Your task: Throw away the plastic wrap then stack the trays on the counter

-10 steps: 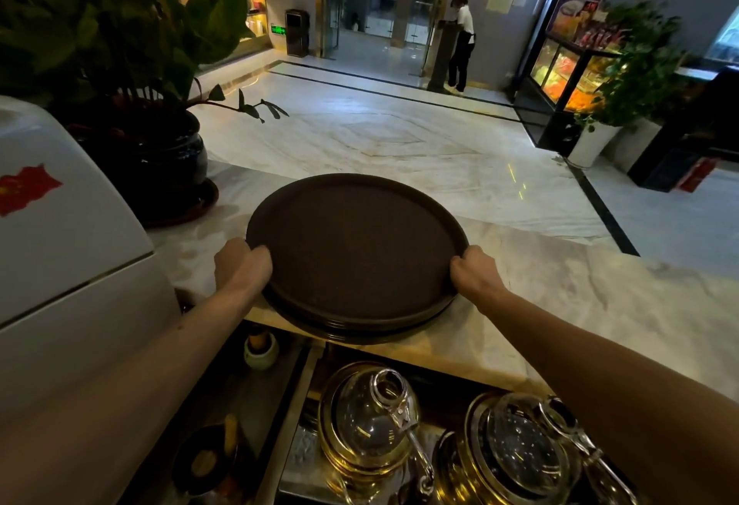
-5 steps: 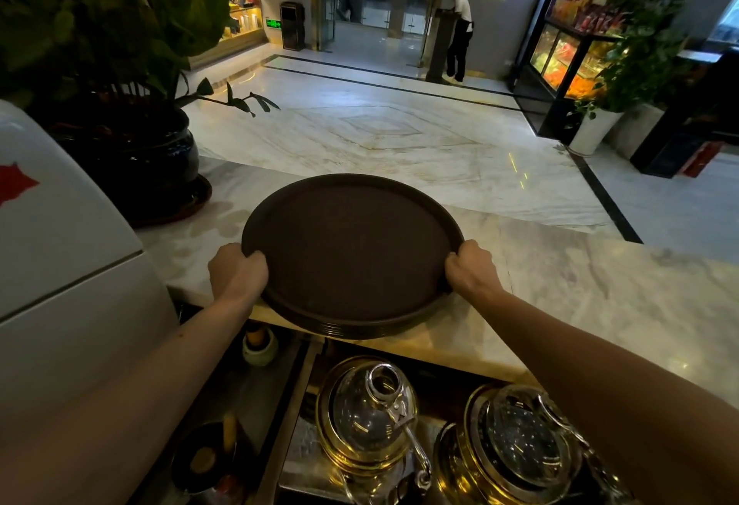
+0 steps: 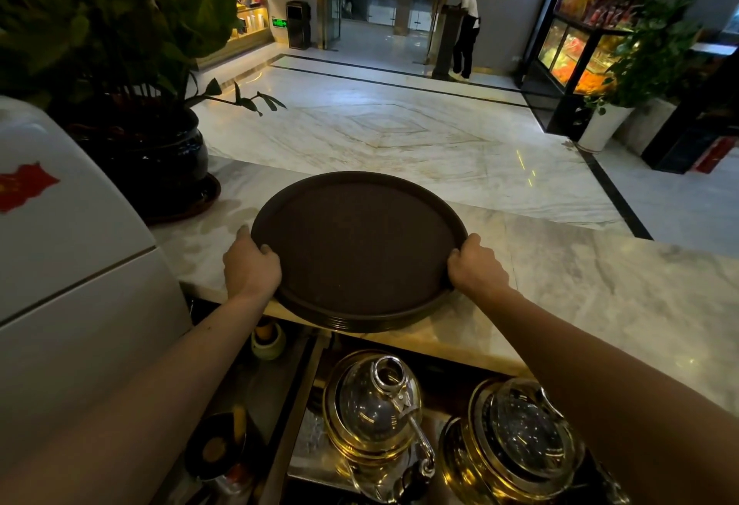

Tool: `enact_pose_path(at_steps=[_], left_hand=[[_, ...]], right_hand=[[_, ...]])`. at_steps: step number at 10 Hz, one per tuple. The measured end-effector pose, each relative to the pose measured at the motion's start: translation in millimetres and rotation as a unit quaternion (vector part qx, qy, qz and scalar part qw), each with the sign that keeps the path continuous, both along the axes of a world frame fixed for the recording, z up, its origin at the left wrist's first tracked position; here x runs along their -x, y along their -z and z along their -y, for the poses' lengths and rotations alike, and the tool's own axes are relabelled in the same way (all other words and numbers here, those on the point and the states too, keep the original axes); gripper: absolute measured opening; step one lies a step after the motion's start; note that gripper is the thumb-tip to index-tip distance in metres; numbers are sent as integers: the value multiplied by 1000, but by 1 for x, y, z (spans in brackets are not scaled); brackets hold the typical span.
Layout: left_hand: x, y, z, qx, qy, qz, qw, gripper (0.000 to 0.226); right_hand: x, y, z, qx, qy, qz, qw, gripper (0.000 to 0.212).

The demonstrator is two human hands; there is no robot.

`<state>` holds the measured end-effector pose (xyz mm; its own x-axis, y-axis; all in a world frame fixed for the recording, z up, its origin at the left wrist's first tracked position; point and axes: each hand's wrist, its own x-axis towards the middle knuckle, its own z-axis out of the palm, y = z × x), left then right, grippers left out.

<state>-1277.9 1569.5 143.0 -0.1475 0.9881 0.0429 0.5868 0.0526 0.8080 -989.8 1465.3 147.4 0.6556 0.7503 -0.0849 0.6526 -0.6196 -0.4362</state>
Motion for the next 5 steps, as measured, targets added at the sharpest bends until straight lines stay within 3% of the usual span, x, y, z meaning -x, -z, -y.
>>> enact_pose_path(at_steps=[2, 5], left_hand=[[6, -15, 12, -32, 120, -207, 970, 55], [5, -84, 96, -200, 228, -270, 914, 60]], right_hand=[[7, -22, 15, -1, -86, 23, 996, 49], [31, -91, 96, -61, -146, 138, 978, 65]])
